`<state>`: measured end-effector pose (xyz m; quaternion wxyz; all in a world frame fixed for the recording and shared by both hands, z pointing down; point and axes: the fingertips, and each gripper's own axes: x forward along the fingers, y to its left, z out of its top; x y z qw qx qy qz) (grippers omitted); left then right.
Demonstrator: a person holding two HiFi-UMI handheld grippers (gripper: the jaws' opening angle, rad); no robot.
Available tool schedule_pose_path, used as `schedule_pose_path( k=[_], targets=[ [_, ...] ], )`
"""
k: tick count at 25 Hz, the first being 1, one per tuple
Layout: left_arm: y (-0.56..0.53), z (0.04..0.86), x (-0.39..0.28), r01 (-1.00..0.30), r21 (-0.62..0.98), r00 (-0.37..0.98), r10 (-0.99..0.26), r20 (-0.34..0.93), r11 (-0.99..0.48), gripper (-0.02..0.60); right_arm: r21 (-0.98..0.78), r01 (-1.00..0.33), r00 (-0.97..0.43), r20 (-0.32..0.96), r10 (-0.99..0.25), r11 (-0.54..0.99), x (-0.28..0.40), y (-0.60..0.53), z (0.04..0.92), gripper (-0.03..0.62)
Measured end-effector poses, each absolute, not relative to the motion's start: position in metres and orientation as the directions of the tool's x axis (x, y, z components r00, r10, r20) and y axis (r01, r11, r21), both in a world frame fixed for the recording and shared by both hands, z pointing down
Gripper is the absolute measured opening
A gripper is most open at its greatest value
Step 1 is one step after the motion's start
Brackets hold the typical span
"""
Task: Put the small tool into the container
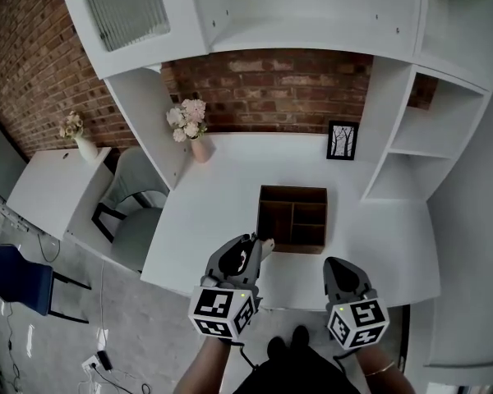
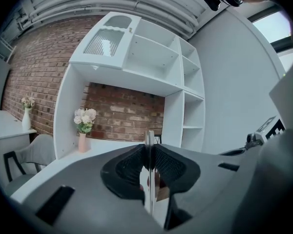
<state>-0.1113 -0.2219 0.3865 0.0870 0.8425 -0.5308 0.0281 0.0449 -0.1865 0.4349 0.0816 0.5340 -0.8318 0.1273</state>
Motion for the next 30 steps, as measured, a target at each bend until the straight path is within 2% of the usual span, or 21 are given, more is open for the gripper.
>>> schedule_pose_path(
  k=[14, 30],
  targets=[
    [-0.318, 0.388, -0.071, -0.887, 0.114, 0.459, -0.881, 0.112, -0.448, 0.077, -0.162, -0.9, -0.437, 0.313, -0.844, 0.406, 0.063, -0.244, 0.457, 0.003],
    [-0.347, 0.416, -0.071, -0.879, 0.145, 0.471, -0.875, 0.115, -0.454, 0.077, -0.173, -0.902, -0.432, 0.349, -0.831, 0.396, 0.061, -0.27, 0.475, 0.003]
  ],
)
